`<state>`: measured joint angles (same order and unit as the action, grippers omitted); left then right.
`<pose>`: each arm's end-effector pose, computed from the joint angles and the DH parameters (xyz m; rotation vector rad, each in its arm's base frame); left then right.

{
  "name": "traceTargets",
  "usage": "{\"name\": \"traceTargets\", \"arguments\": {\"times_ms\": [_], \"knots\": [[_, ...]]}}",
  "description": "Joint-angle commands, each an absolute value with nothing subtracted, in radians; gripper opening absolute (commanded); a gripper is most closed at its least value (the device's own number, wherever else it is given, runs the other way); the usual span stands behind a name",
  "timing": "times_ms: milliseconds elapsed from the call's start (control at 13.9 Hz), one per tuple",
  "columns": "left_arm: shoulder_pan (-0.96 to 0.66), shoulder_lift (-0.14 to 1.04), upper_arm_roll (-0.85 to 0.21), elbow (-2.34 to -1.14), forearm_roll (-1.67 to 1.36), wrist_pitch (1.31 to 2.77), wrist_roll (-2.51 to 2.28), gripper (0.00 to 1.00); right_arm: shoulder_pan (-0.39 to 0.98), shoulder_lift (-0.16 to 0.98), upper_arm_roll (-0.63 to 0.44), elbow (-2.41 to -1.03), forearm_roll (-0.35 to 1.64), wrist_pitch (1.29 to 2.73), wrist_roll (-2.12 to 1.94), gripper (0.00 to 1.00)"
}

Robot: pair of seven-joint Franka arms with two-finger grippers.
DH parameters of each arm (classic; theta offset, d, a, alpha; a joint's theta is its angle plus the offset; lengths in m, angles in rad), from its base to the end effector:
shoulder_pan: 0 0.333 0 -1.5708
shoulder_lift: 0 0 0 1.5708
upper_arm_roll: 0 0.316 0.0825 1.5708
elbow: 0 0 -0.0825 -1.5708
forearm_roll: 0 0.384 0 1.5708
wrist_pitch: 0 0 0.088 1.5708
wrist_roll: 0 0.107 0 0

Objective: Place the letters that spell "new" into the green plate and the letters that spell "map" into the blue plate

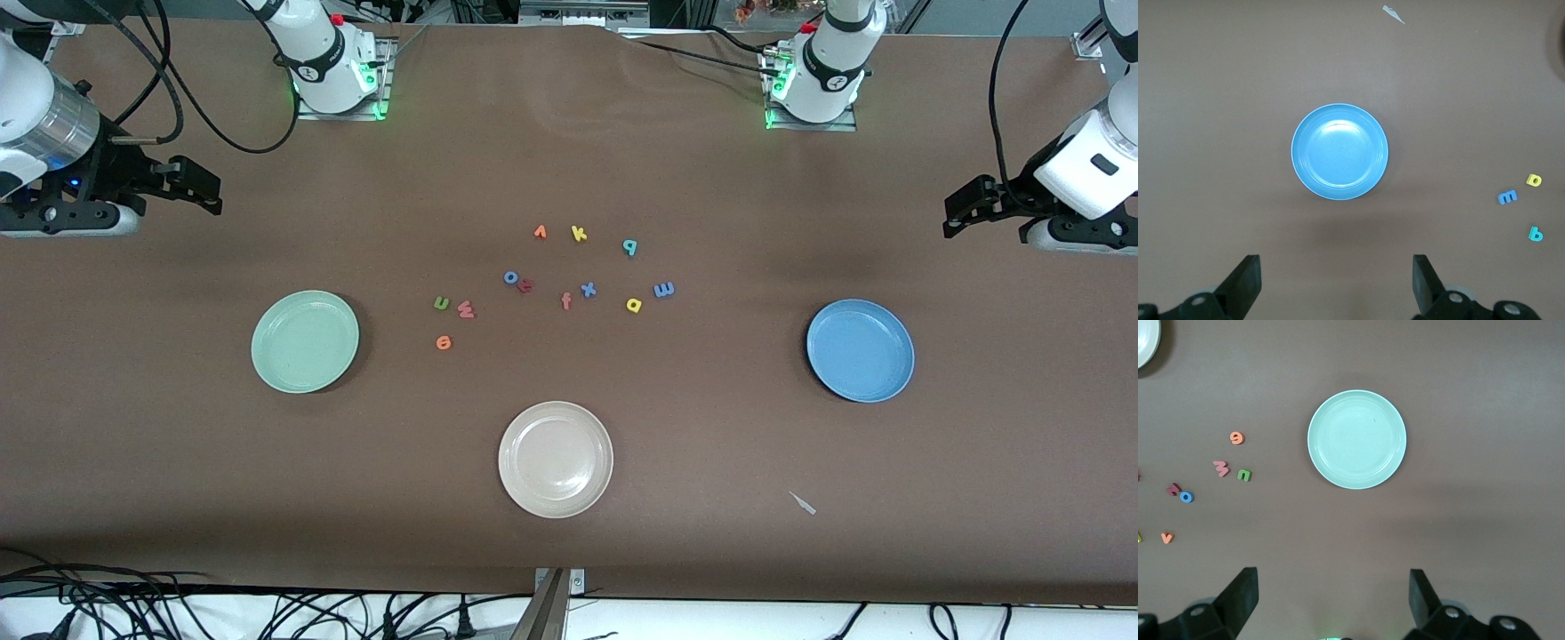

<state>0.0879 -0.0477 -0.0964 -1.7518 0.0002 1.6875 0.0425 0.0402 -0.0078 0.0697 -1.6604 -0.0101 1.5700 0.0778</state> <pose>0.5451 -0.0057 0.5747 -3.1360 0.0798 0.0265 0.5452 0.0592 0.5866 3.1203 0.0507 -0.1269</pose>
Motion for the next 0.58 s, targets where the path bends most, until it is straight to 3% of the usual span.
{"name": "traceTargets", "arguments": {"times_ms": [0, 505], "knots": [[0.095, -0.058, -0.098, -1.763, -0.025, 1.698, 0.067, 1.0, 0.037, -0.017, 0.074, -1.664, 0.002, 1.571, 0.075, 1.0], [0.095, -0.058, -0.1, -1.763, -0.025, 1.695, 0.067, 1.0, 0.037, -0.028, 0.074, -1.677, 0.003, 1.572, 0.074, 1.0]]}}
